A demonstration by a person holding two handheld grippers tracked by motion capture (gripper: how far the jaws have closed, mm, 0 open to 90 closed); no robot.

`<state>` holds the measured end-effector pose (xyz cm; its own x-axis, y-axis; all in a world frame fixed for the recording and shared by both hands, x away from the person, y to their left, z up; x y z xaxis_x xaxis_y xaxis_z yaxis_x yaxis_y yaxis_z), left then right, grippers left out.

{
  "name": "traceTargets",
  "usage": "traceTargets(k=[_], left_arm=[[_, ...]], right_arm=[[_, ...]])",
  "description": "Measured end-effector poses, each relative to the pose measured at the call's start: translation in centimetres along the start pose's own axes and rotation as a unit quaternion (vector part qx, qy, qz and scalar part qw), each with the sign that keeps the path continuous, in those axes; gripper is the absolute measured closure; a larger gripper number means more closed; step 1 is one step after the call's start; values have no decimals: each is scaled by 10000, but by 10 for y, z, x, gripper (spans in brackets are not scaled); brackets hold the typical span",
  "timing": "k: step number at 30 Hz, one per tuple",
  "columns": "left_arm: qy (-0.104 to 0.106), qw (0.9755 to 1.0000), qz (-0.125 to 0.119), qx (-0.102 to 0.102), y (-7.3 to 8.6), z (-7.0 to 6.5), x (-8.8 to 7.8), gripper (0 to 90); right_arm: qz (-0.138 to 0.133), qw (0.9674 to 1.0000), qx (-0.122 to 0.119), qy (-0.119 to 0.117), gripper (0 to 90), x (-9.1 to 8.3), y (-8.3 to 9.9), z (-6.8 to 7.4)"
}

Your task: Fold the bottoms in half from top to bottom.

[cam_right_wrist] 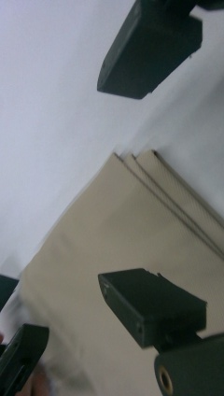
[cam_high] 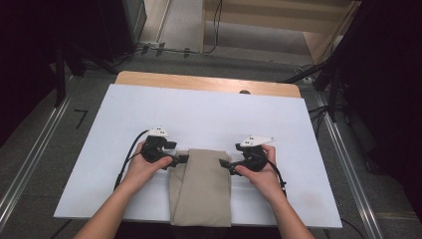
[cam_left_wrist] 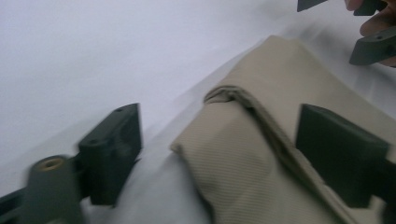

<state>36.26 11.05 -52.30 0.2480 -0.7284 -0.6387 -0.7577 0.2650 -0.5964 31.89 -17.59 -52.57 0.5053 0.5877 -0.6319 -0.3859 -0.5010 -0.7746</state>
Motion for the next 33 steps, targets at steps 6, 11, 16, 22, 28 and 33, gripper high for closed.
traceTargets(k=[6, 11, 16, 22, 28, 33], left_arm=[[86, 9999, 148, -28, -3, 6, 3, 376], [-6, 9993, 281, 232, -1, 2, 6, 550], [-31, 9989, 358, 317, 1, 0, 8, 798], [-37, 9987, 294, 424, -5, -1, 6, 848], [-246, 9983, 0, 535, -33, 1, 9, 850], [-316, 9970, -235, 670, -71, 3, 12, 850]], right_arm=[[243, 9997, 48, -46, 220, 19, 5, -6], [191, 9994, -81, -290, 469, 19, 5, -3], [113, 9974, 2, -706, 744, 18, 7, 2], [-69, 9979, 4, -645, 819, 14, 4, 1], [-174, 9995, -141, -214, 822, 10, -14, -15], [-251, 9995, -200, 40, 821, 9, -37, -43]])
Point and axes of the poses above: each handheld gripper's, and its own axes: x roughly forward along the jaws, y roughly out of its underside, z roughly to its left, the point moved 3 cm from there along x, roughly forward along the jaws, and after that the axes turned 15 degrees about -x, right-handed, at the moved point
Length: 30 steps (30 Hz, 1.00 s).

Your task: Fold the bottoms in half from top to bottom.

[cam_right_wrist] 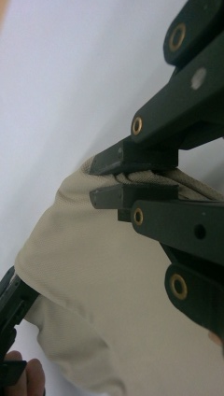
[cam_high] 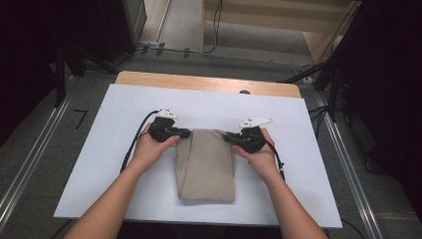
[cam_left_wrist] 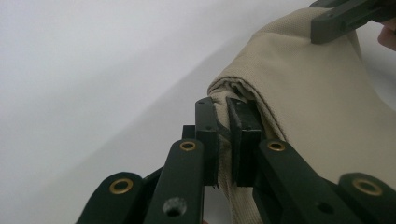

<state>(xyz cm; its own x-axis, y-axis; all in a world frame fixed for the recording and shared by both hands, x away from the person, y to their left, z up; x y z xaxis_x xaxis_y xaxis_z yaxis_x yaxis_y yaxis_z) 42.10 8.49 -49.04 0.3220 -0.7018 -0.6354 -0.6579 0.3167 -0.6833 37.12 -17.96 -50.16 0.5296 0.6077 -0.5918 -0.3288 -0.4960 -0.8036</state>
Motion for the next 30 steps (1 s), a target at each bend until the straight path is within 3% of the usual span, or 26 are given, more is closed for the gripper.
traceTargets(k=[4, 6, 7, 8, 10, 11, 13, 16, 19, 23, 26, 30], left_arm=[[-40, 9998, -183, 44, -26, 7, 3, 850], [42, 9997, -242, 83, -37, 10, 5, 848], [-19, 9993, -372, 98, -43, 14, 6, 836], [-45, 9988, -488, 50, -47, 16, 6, 775], [-210, 9969, -754, -101, -54, 21, 3, 558], [-196, 9962, -830, -168, -55, 21, 0, 436], [-83, 9951, -932, -331, -57, 21, -8, 272], [129, 9938, -1068, -284, -51, 19, -20, 127], [403, 9915, -1224, -191, -38, 16, -34, 109], [711, 9862, -1433, -422, -21, 11, -51, 106], [691, 9873, -1416, -215, -5, 3, -61, 105], [769, 9863, -1453, -150, 21, -2, -73, 77]], right_arm=[[-32, 9996, -75, 284, 822, 0, -19, -18], [-16, 9991, -33, 429, 821, 2, -25, -27], [5, 9988, -48, 478, 817, 3, -27, -30], [64, 9976, -104, 675, 786, 4, -30, -35], [40, 9961, 1, 876, 534, 5, -33, -42], [32, 9952, 146, 966, 431, 4, -34, -46], [-138, 9948, 298, 963, 332, 0, -34, -50], [-274, 9948, 409, 892, 200, -9, -29, -49], [-431, 9942, 463, 864, 126, -21, -19, -44], [-723, 9931, 538, 747, 88, -39, -4, -35], [-873, 9916, 532, 794, 87, -53, 6, -26], [-1051, 9901, 584, 720, 22, -68, 19, -14]])
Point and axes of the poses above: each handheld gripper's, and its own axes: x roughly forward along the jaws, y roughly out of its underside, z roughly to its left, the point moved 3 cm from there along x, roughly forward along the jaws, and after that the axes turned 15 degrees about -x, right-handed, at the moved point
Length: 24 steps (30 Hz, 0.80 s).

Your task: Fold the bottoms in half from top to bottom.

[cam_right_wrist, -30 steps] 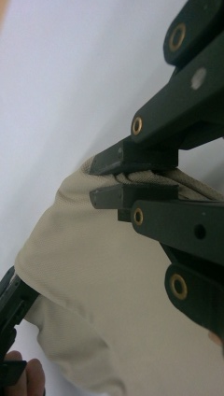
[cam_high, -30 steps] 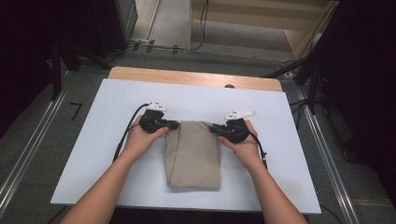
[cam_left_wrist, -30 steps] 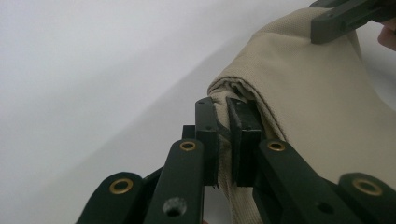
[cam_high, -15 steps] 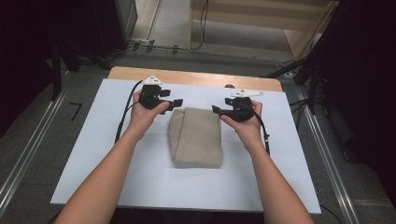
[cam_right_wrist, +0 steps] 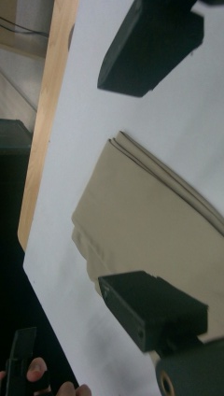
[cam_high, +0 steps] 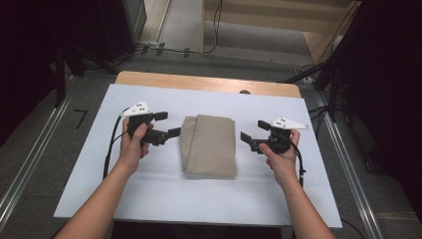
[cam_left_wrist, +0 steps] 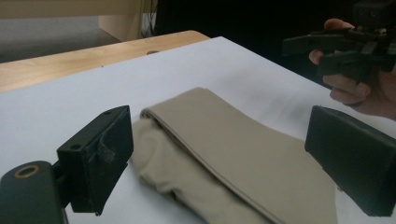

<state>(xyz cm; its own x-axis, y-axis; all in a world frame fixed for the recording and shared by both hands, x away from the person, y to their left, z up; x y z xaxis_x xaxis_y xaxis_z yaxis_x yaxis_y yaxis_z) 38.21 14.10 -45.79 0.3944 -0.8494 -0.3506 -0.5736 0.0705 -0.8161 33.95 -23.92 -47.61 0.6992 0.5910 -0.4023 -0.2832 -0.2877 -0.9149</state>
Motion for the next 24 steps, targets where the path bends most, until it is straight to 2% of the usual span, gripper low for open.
traceTargets(k=[6, 9, 13, 15, 17, 18, 19, 20, 21, 24], left_arm=[[-70, 9999, -85, -29, 31, -2, -26, 68], [-84, 9999, -29, 84, 47, -6, -41, 0], [-90, 9999, -70, 54, 69, -8, -60, 0], [-189, 9997, -8, 166, 77, -12, -69, 0], [-40, 9998, -151, 96, 85, -16, -80, 0], [-64, 9998, -161, 101, 90, -16, -87, 0], [-171, 9996, -127, 195, 93, -15, -90, 0], [-309, 9992, -84, 231, 97, -12, -95, 0], [-336, 9992, -73, 190, 100, -10, -98, 0], [-552, 9983, -70, 150, 105, -1, -110, 0]], right_arm=[[-128, 9999, 3, -20, 0, -29, 22, 11], [-148, 9999, 10, 27, 0, -42, 34, 15], [-95, 9999, 0, 144, 0, -62, 55, 21], [-127, 9997, 54, 193, 0, -73, 65, 23], [-117, 9994, 46, 331, 0, -89, 79, 23], [-74, 9992, -17, 392, 0, -94, 84, 22], [14, 9988, -55, 491, 0, -101, 92, 20], [32, 9987, 4, 511, 0, -106, 96, 19], [34, 9985, 132, 533, 0, -113, 104, 17], [8, 9983, 182, 545, 0, -122, 112, 16]])
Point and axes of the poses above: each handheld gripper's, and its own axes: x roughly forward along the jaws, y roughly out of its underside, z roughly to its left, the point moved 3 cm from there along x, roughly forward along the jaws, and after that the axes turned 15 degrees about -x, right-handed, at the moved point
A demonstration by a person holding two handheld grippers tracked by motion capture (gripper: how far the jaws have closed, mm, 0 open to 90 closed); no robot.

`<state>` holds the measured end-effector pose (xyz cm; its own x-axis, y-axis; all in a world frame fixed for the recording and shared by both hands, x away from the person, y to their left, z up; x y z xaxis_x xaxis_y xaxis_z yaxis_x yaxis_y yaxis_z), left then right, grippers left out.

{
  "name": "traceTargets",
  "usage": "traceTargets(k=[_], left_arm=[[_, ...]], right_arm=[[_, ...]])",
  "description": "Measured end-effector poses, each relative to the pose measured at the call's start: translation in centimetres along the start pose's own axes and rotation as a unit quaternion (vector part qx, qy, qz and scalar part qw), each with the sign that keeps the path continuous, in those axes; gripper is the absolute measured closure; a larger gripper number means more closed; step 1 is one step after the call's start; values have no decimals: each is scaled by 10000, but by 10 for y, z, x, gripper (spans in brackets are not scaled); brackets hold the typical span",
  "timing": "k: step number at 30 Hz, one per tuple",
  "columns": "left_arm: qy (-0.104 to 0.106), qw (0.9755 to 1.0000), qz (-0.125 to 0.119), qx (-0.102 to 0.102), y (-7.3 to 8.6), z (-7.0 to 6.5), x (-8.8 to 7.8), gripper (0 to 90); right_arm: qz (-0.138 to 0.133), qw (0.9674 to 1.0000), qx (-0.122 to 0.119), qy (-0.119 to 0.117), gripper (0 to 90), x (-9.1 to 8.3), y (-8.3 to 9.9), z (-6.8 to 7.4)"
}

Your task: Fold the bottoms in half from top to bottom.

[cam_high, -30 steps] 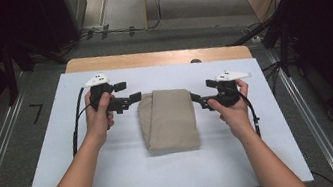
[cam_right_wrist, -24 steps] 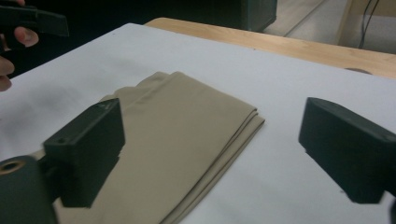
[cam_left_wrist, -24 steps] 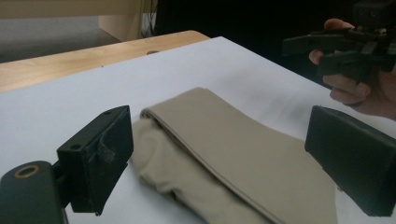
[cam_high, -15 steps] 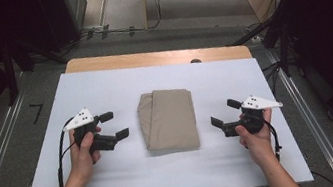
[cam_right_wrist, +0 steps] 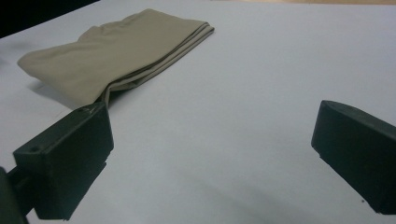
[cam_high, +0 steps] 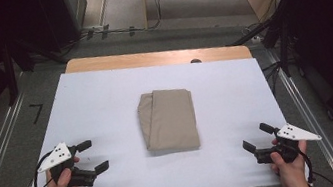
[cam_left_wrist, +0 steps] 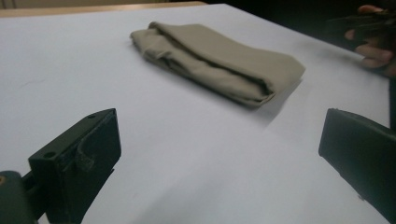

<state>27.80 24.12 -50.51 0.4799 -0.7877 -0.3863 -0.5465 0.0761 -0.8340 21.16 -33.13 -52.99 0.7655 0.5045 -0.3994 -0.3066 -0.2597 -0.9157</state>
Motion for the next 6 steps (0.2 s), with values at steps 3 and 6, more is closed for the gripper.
traceTargets(k=[3, 6], left_arm=[[26, 9996, -169, -232, 0, 8, -7, 0], [-14, 9995, -179, -273, 0, 9, -5, 0]], right_arm=[[12, 10000, -40, 7, 0, 0, 1, 1], [35, 10000, -14, 16, 0, 2, 2, 0]])
Point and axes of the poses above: each handheld gripper's, and its own axes: x roughly forward along the jaws, y roughly out of its underside, z roughly to its left, the point moved 3 cm from there along x, roughly forward along the jaws, and after that the axes turned 15 degrees about -x, right-handed, at the moved point
